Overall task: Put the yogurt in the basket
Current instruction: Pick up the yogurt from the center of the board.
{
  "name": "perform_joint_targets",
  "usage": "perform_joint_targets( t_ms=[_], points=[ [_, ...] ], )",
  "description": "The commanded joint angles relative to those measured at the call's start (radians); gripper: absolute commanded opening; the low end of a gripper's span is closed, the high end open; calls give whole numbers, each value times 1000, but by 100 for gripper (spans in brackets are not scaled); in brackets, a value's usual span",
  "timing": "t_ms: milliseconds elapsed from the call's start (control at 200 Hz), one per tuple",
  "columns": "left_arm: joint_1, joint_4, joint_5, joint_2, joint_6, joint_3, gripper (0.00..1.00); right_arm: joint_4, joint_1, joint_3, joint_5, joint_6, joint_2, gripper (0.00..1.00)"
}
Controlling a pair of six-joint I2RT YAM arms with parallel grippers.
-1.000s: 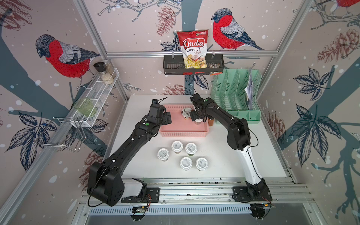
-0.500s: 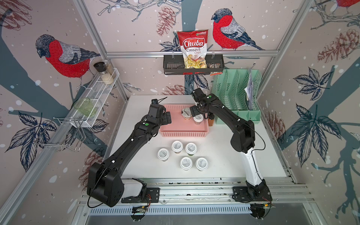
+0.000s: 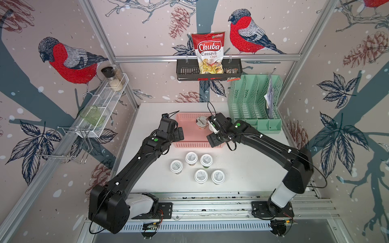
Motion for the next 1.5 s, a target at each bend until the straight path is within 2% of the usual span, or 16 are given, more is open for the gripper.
perform_joint_targets(
  t_ms=[0, 215, 420, 735, 1221, 1491],
  points=[
    [-21, -47, 23, -11, -33, -7, 96, 39, 48, -152, -26, 58, -115, 85],
    [-49, -72, 48, -31, -61, -56, 96, 13, 234, -332, -63, 160, -256, 87],
    [-56, -72, 77, -13, -65, -74, 95, 28, 344, -412, -36, 220, -239, 91],
    [-58, -94, 105, -5, 3, -57, 96, 100, 370, -449, -12, 211, -154, 92],
    [-58, -125, 125, -12, -31, -94, 96, 146, 368, -483, 18, 205, -98, 85],
    [-58, -118, 123, -18, -32, -99, 96, 160, 369, -485, 33, 197, -69, 89]
  ],
)
